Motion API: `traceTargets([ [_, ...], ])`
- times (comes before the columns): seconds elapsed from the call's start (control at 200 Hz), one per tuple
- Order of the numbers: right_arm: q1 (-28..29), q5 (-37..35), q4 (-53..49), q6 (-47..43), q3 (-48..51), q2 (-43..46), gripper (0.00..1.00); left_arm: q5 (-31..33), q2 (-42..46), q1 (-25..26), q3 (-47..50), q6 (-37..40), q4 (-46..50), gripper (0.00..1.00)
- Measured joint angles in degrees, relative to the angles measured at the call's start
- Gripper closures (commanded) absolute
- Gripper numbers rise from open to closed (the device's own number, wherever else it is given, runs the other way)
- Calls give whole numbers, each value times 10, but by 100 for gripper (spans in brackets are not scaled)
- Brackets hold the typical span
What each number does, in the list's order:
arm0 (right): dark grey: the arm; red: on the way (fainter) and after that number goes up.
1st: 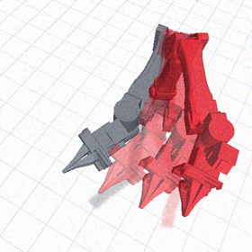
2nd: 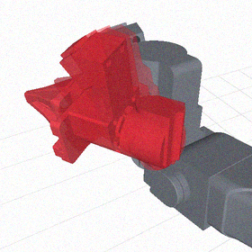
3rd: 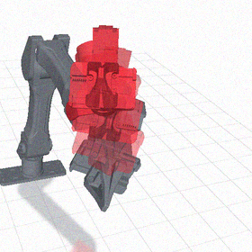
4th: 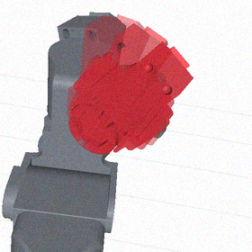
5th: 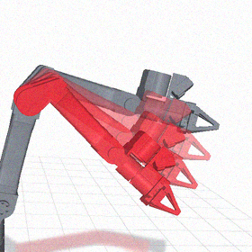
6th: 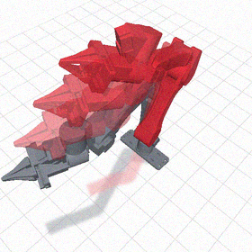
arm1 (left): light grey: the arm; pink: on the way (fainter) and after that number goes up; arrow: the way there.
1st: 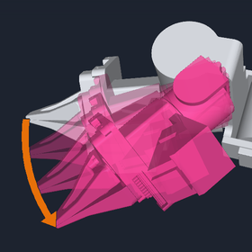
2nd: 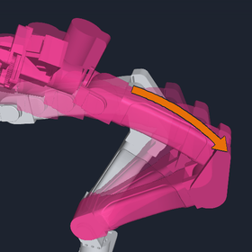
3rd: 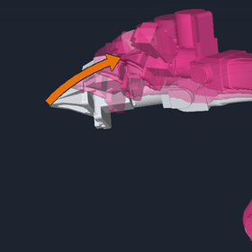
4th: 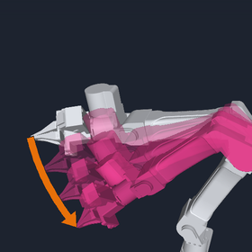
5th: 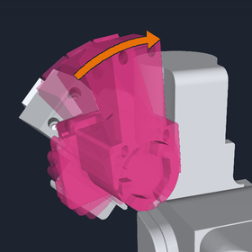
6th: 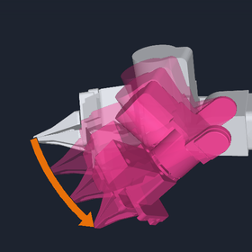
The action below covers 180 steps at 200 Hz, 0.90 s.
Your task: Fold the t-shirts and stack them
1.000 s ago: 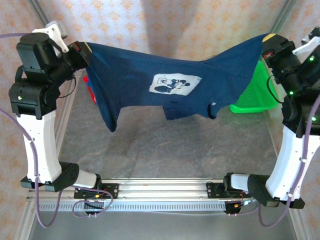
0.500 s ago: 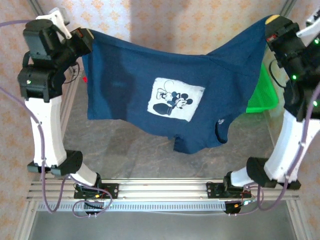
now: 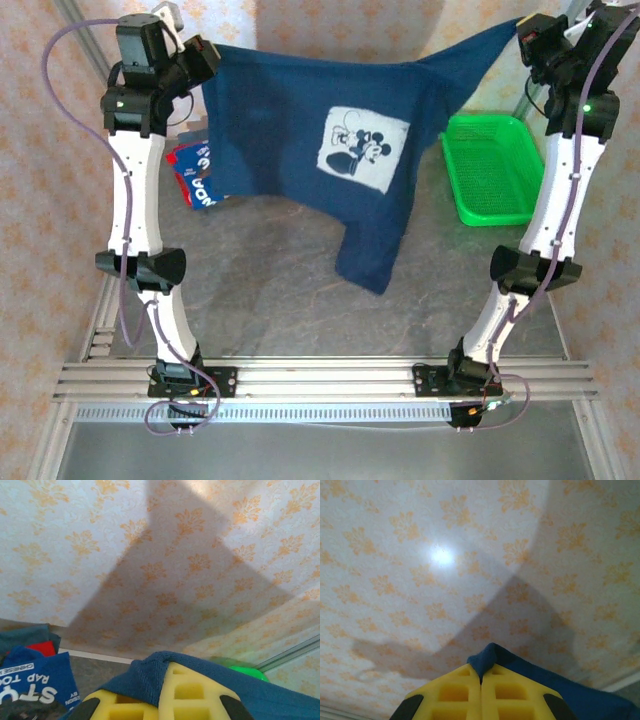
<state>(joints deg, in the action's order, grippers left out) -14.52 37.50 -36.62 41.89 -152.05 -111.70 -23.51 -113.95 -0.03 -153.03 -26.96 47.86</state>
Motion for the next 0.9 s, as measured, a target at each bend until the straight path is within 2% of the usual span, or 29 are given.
traceTargets([
  [0.26,-61,55,63,39,-16,-6,100,-34,-16,-15,-29,-15,-65,100],
  [0.4,-82,76,58,38,-14,5,100,-48,-8,-22,-34,-15,-90,100],
  [0.495,-82,87,37,19,25,39,100,-59,-2,-24,-33,-14,-89,100],
  [0.59,-82,90,9,-16,115,104,100,-73,16,-24,-3,-2,-80,100],
  [0.706,-82,92,-4,-47,303,221,100,-78,93,-23,148,19,-67,100],
  [0.901,-84,94,-11,-69,688,429,100,-61,305,-10,602,33,-94,100],
])
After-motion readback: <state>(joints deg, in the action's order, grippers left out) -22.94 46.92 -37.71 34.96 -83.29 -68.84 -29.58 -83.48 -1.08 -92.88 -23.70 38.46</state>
